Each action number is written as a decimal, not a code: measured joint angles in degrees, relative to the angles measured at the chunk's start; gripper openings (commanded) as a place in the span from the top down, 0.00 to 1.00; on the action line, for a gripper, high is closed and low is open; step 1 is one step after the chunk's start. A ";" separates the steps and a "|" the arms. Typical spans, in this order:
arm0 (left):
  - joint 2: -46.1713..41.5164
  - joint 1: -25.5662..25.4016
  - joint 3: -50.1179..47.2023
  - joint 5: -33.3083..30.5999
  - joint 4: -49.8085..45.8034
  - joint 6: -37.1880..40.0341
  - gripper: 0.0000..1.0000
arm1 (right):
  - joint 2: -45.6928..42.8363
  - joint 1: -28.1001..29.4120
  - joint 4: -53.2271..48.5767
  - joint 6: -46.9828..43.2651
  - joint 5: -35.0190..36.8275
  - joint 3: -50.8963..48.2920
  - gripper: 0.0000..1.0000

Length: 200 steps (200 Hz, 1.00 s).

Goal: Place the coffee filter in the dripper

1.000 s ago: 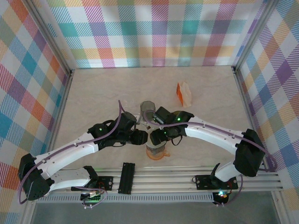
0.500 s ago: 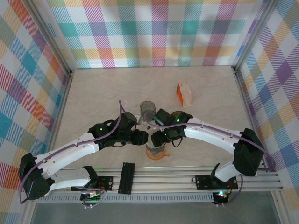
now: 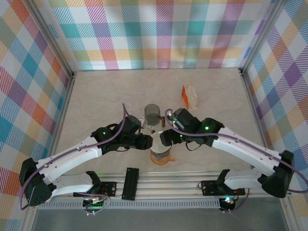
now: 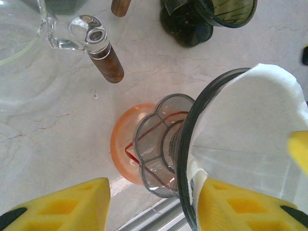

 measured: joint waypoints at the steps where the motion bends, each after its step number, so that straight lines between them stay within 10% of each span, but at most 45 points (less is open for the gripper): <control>1: 0.00 0.00 0.00 -0.02 0.00 0.00 0.48 | -0.26 0.00 0.02 0.00 0.09 0.00 0.16; 145: -6.49 0.39 2.93 -2.21 0.17 -2.21 0.27 | -14.80 0.00 2.34 1.22 9.40 -7.02 0.13; 200: -5.18 13.31 -0.28 -2.56 1.79 -4.79 0.27 | -19.04 -0.02 -0.07 4.46 14.47 -10.62 0.08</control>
